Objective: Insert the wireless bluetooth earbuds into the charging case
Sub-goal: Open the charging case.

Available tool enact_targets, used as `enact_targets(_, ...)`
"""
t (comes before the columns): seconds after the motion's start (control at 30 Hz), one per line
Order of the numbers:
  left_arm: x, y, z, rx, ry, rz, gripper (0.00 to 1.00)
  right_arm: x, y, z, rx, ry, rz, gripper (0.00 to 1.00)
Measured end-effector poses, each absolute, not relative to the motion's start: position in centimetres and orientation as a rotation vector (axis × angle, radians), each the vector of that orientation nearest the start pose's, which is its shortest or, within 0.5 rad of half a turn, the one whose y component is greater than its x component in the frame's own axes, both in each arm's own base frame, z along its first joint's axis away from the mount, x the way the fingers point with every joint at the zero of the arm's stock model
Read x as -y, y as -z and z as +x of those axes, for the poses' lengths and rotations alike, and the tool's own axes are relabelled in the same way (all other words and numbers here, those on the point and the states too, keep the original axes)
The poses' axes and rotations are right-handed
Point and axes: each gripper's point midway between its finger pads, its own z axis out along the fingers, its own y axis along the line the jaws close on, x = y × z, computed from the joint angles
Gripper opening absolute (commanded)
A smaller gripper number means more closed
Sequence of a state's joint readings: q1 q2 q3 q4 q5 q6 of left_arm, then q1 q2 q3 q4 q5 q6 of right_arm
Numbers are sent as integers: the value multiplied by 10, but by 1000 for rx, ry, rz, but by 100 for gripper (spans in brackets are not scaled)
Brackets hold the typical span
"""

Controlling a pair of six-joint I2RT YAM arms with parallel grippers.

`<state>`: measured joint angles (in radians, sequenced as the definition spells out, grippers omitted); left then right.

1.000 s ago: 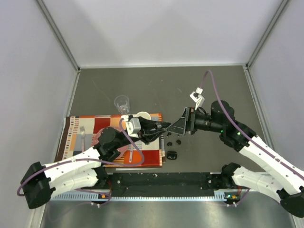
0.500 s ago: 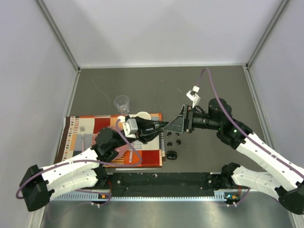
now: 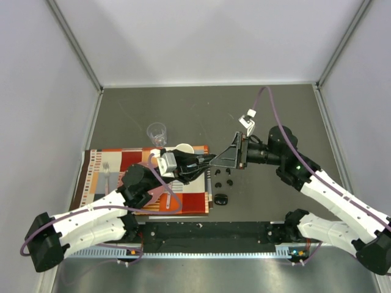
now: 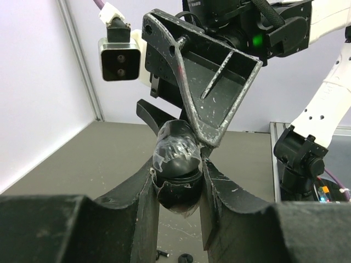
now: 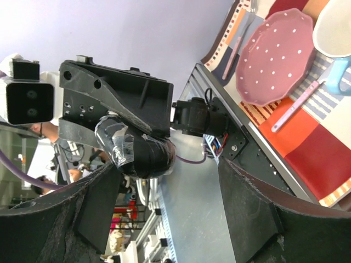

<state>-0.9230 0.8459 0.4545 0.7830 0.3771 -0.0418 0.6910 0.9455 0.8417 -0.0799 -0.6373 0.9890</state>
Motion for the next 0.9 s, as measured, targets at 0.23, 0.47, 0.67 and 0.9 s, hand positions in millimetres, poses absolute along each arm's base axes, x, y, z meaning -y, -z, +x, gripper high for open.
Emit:
enact_targets(0.23, 307, -317, 136, -966, 1093, 897, 0, -297, -317, 160, -1991, -1750, -184, 67)
enact_targets(0.47, 306, -316, 138, -980, 1087, 890, 0, -300, -317, 161, -1974, -1800, -157, 67)
enact_targets(0.67, 301, -321, 138, -971, 1074, 854, 0, -300, -317, 159, -1948, -1823, -169, 80)
enact_targets(0.9, 298, -330, 137, -936, 1069, 822, 0, -298, -322, 157, -1929, -1825, -176, 80)
